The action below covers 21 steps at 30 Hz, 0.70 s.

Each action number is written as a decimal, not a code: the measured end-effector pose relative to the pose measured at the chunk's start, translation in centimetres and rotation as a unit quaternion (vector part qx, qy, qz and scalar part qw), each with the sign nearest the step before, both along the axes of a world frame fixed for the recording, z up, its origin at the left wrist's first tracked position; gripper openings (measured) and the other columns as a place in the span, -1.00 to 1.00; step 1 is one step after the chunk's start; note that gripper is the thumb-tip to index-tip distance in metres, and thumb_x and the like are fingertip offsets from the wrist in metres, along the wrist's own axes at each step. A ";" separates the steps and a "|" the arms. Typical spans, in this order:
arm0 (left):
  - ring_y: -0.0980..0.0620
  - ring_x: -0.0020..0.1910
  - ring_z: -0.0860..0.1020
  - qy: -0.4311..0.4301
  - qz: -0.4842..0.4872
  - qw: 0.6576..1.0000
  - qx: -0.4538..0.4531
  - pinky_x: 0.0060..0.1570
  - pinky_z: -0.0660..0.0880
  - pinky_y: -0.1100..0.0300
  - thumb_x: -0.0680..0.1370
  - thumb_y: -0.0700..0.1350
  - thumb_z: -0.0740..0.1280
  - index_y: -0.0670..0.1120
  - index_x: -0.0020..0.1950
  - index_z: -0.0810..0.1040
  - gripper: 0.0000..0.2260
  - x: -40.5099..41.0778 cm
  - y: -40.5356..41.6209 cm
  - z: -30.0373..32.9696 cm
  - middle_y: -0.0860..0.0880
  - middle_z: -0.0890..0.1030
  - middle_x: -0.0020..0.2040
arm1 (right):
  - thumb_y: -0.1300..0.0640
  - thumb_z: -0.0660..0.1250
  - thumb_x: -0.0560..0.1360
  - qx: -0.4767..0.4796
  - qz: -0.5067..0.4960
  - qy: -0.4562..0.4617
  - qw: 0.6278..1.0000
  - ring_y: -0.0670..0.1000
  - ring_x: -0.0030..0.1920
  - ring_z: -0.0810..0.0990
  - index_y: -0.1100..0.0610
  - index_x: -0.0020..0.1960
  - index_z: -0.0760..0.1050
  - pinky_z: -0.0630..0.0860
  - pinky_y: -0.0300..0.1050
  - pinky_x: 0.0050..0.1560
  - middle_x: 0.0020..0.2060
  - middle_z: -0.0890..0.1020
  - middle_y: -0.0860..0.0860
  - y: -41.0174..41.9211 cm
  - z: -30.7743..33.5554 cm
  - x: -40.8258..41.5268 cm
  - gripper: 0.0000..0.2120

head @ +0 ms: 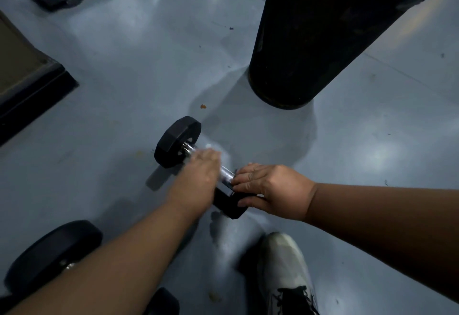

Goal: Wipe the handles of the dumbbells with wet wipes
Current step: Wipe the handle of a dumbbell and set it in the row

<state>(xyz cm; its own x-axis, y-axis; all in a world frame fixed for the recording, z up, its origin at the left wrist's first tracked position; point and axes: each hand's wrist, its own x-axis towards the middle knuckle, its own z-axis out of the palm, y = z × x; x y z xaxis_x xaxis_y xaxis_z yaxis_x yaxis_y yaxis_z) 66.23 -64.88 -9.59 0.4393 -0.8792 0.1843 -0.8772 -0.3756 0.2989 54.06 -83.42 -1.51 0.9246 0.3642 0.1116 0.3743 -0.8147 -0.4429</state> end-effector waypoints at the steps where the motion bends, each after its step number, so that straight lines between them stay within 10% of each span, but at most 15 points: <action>1: -0.28 0.30 0.50 0.004 -0.041 0.999 -0.018 0.42 0.21 -0.03 0.46 -0.28 0.23 -0.35 0.30 0.49 -0.58 -1.6 -0.3 -0.2 -0.31 0.57 0.25 | 0.04 0.41 0.54 0.002 0.000 0.002 1.000 0.14 0.15 0.66 0.23 0.09 0.68 0.59 0.08 0.15 0.09 0.71 0.08 0.0 0.0 0.0 -0.72; 16: -0.25 0.14 0.61 0.020 -0.168 0.986 0.007 0.43 0.29 -0.05 0.37 -0.36 0.49 -0.34 0.20 0.61 -0.61 0.4 -0.4 1.4 -0.24 0.62 0.21 | 0.07 0.46 0.49 0.001 -0.004 -0.002 1.000 0.14 0.13 0.67 0.23 0.08 0.69 0.60 0.08 0.16 0.08 0.72 0.08 0.0 0.1 0.1 -0.73; 21: -0.31 0.19 0.61 0.009 -0.005 1.000 0.011 0.42 0.22 -0.01 0.39 -0.30 0.21 -0.36 0.14 0.62 -0.62 3.7 0.8 1.5 -0.31 0.61 0.24 | 0.08 0.46 0.49 0.003 -0.002 -0.009 1.000 0.17 0.06 0.68 0.26 0.06 0.69 0.63 0.11 0.06 0.03 0.72 0.11 -0.1 0.4 0.1 -0.73</action>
